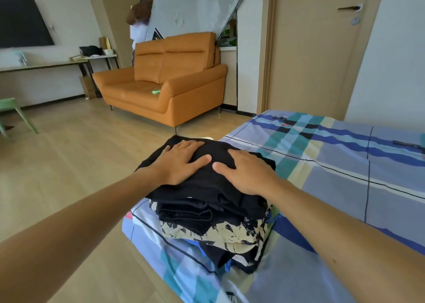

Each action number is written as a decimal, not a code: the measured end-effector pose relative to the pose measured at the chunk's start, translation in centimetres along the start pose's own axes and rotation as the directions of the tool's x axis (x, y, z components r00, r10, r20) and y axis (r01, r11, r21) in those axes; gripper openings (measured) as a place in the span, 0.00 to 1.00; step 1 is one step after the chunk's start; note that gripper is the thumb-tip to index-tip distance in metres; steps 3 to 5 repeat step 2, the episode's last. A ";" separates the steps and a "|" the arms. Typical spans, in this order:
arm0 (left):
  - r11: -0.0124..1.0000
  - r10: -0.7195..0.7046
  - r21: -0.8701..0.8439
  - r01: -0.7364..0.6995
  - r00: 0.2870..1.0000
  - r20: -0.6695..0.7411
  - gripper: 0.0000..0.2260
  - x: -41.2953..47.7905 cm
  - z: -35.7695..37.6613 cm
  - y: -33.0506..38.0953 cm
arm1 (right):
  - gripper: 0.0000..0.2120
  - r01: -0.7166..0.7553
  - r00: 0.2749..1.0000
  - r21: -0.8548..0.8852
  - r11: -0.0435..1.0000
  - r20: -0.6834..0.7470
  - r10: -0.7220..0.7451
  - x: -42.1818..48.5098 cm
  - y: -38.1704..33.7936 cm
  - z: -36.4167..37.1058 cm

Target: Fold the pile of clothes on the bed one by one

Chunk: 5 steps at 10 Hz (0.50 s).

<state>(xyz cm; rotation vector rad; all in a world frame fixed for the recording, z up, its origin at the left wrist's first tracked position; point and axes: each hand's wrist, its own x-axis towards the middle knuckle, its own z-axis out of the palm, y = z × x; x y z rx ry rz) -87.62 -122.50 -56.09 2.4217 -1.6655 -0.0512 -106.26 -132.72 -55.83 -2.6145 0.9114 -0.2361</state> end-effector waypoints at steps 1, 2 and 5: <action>1.000 0.009 0.001 -0.009 0.996 -0.087 0.40 0.3 -0.3 0.8 | 0.36 -0.012 0.998 0.058 0.998 -0.057 0.015 -0.3 0.4 -0.4; 0.998 0.007 -0.061 -0.017 0.987 -0.160 0.33 0.7 -1.7 1.9 | 0.34 -0.012 0.992 0.215 0.977 -0.120 0.038 -0.2 0.9 -1.7; 0.998 0.007 -0.061 -0.017 0.987 -0.160 0.33 0.7 -1.7 1.9 | 0.34 -0.012 0.992 0.215 0.977 -0.120 0.038 -0.2 0.9 -1.7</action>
